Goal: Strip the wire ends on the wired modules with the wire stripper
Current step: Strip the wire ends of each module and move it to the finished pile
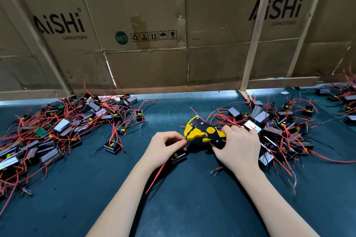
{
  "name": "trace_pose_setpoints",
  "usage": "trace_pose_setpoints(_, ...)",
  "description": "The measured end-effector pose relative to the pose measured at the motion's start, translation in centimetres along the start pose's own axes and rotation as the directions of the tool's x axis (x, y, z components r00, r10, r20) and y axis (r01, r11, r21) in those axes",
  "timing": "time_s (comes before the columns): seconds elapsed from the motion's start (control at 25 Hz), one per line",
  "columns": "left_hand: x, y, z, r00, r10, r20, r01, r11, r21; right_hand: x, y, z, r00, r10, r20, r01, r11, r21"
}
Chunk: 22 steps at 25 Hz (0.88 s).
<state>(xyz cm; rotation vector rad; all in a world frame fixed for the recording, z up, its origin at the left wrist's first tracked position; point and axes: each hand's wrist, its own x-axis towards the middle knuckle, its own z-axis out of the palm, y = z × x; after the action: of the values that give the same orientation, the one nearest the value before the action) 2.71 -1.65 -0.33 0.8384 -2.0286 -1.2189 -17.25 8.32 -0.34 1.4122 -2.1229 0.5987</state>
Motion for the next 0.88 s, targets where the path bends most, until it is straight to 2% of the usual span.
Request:
trace_pose_setpoints(0.32, 0.1, -0.2, -0.2, 0.999, 0.008, -0.031, -0.007, 0.999, 0.045, 0.0, -0.1, -0.3, 0.998, -0.005, 0.057, 0.003, 1.000, 0.029)
trace_pose_setpoints(0.44, 0.1, -0.2, -0.3, 0.999, 0.009, -0.035, -0.008, 0.999, 0.043, -0.1, -0.3, -0.4, 1.000, 0.023, 0.011, -0.023, 0.998, 0.051)
trace_pose_setpoints(0.68, 0.0, 0.0, -0.4, 0.998, 0.001, -0.055, 0.004, 0.995, 0.097, -0.3, 0.2, 0.2, 0.992, 0.017, -0.128, -0.019, 1.000, -0.011)
trace_pose_setpoints(0.76, 0.1, 0.1, -0.9, 0.994, -0.014, -0.112, 0.027, 0.993, 0.116, -0.3, 0.4, 0.3, 0.988, 0.041, -0.148, -0.040, 0.999, 0.005)
trace_pose_setpoints(0.88, 0.3, 0.2, -1.8, 0.933, 0.013, -0.360, 0.056, 0.982, 0.181, -0.5, 0.5, 0.5, 0.993, 0.006, -0.121, -0.005, 1.000, 0.008)
